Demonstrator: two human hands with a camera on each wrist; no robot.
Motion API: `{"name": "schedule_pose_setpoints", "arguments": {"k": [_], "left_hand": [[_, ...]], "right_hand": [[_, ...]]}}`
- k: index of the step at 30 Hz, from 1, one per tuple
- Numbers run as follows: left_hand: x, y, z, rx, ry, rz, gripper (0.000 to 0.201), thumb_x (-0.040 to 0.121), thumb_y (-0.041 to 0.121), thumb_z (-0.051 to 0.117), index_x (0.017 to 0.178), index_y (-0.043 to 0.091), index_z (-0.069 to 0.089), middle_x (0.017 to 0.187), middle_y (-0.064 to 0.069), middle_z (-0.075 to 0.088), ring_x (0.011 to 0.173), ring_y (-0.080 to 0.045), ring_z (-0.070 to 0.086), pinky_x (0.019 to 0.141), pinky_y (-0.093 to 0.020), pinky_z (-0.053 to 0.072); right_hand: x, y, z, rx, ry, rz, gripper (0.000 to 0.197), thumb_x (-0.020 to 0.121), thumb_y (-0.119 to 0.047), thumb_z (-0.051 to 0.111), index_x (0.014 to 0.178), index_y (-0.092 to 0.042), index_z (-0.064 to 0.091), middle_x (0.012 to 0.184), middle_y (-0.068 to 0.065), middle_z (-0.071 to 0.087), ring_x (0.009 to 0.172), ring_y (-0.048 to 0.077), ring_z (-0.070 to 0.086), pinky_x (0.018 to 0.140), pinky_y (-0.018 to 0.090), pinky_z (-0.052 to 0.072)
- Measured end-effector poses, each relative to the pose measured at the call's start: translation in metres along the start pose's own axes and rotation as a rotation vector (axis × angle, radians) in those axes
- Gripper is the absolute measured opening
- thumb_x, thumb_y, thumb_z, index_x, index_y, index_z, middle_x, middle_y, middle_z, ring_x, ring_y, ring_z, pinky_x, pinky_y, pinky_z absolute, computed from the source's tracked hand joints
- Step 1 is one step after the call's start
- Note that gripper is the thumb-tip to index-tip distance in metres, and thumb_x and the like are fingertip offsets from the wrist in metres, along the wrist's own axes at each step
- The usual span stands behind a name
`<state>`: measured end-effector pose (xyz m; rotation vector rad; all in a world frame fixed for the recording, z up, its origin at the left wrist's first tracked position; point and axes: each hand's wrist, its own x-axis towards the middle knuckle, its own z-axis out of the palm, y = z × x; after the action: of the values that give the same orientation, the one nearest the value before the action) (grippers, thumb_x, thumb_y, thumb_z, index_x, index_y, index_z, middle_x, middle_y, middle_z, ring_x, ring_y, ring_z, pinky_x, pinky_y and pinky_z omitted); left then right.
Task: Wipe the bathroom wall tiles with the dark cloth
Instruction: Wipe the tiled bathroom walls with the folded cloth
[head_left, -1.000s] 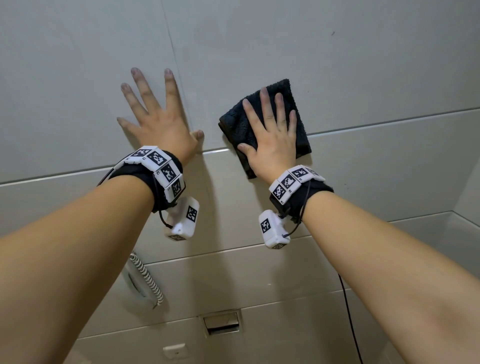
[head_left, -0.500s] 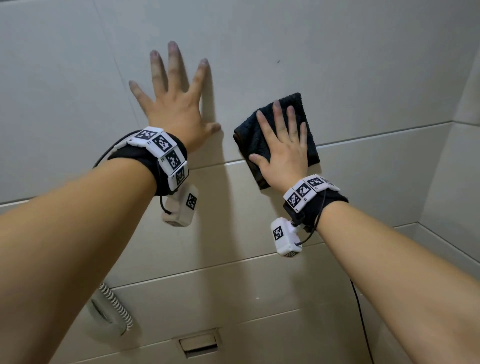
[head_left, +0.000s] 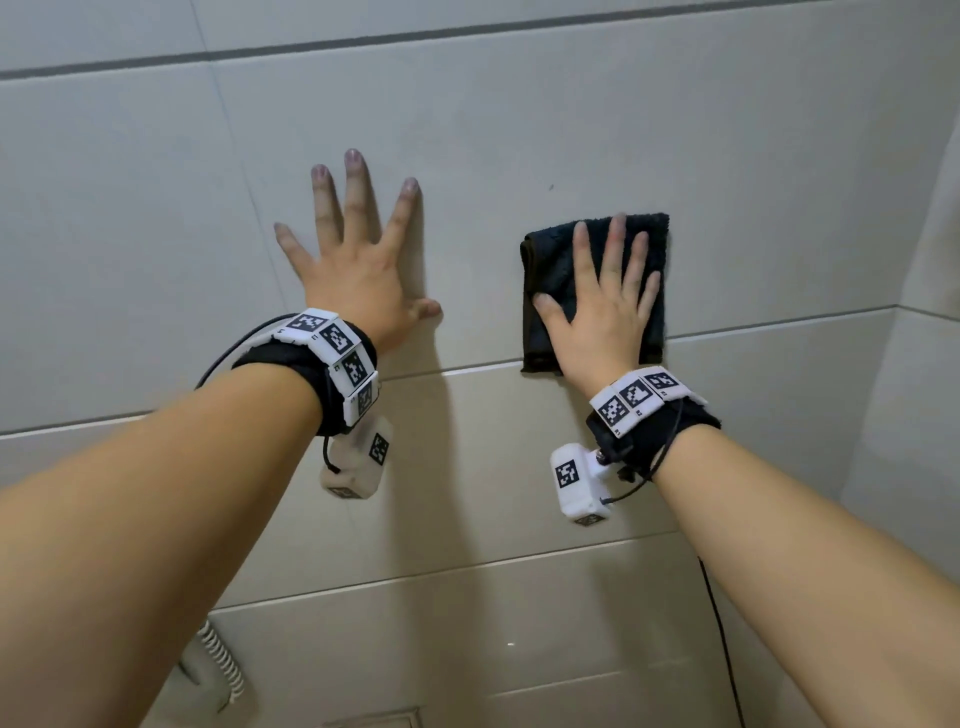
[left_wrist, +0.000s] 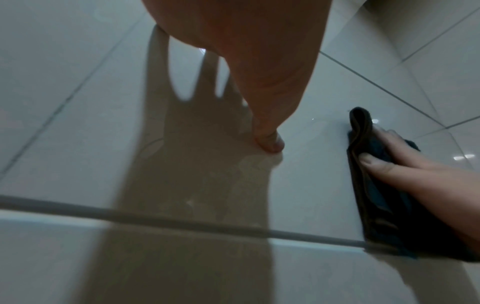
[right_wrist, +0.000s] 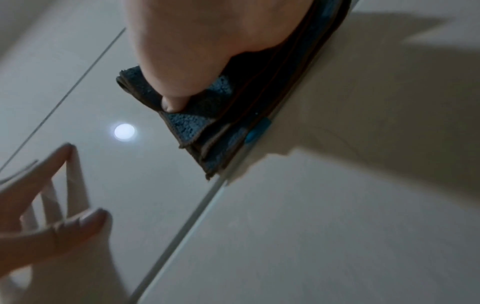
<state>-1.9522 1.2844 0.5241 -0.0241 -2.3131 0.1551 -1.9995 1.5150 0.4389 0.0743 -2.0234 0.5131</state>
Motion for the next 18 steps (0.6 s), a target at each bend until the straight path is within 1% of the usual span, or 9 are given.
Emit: {"name": "schedule_pose_setpoints", "arguments": {"k": [3,6,10,12,14,16,18], "left_hand": [[0.000,0.000,-0.001,-0.007,-0.005,0.004,0.125,0.067,0.073,0.072,0.152,0.044,-0.015,0.160,-0.005,-0.032,0.148,-0.036,-0.026,0.108,-0.078,0.007],[0.001,-0.001,-0.001,-0.010,-0.004,0.003,0.125,0.068,0.074,0.071,0.152,0.044,-0.017,0.159,-0.004,-0.034,0.147,-0.035,-0.028,0.108,-0.077,0.006],[0.001,-0.002,0.000,-0.010,-0.001,0.007,0.125,0.067,0.075,0.070,0.152,0.044,-0.017,0.159,-0.005,-0.034,0.147,-0.035,-0.028,0.108,-0.077,0.007],[0.000,-0.002,-0.001,-0.011,-0.004,0.010,0.125,0.068,0.075,0.070,0.152,0.044,-0.016,0.159,-0.005,-0.034,0.147,-0.035,-0.028,0.109,-0.077,0.006],[0.001,-0.002,-0.001,-0.012,-0.005,0.010,0.125,0.068,0.075,0.070,0.152,0.044,-0.017,0.159,-0.005,-0.034,0.147,-0.035,-0.028,0.109,-0.077,0.006],[0.001,-0.002,0.000,-0.012,-0.005,0.009,0.125,0.068,0.075,0.070,0.152,0.044,-0.018,0.159,-0.005,-0.035,0.147,-0.035,-0.028,0.109,-0.077,0.006],[0.000,-0.003,0.000,-0.015,-0.003,0.009,0.125,0.068,0.075,0.069,0.152,0.044,-0.018,0.159,-0.004,-0.035,0.147,-0.035,-0.029,0.108,-0.077,0.005]], "right_hand": [[0.022,0.000,-0.010,0.021,0.030,0.024,0.078,0.090,-0.052,0.049,0.156,-0.033,0.012,0.165,0.004,-0.003,0.151,0.031,-0.005,0.118,0.054,0.001],[0.041,0.006,-0.019,0.065,0.060,0.063,0.073,0.092,-0.045,0.049,0.156,-0.033,0.016,0.165,0.001,-0.001,0.151,0.028,-0.004,0.119,0.053,0.001],[0.061,0.004,-0.025,0.234,0.148,0.139,0.061,0.095,-0.034,0.047,0.153,-0.032,0.029,0.165,0.001,0.008,0.151,0.027,0.001,0.119,0.054,0.001],[0.066,0.000,-0.024,0.311,0.192,0.169,0.056,0.096,-0.032,0.046,0.151,-0.029,0.036,0.164,0.001,0.012,0.151,0.027,0.003,0.118,0.054,0.000],[0.067,-0.003,-0.023,0.331,0.214,0.186,0.054,0.096,-0.031,0.045,0.149,-0.028,0.039,0.164,0.001,0.014,0.151,0.027,0.004,0.117,0.055,0.001],[0.070,-0.007,-0.024,0.330,0.209,0.166,0.054,0.095,-0.032,0.044,0.149,-0.028,0.039,0.164,0.002,0.014,0.151,0.028,0.004,0.118,0.057,0.001],[0.076,-0.017,-0.025,0.309,0.185,0.095,0.055,0.094,-0.032,0.043,0.149,-0.029,0.039,0.164,0.002,0.014,0.151,0.029,0.004,0.117,0.057,0.001]]}}
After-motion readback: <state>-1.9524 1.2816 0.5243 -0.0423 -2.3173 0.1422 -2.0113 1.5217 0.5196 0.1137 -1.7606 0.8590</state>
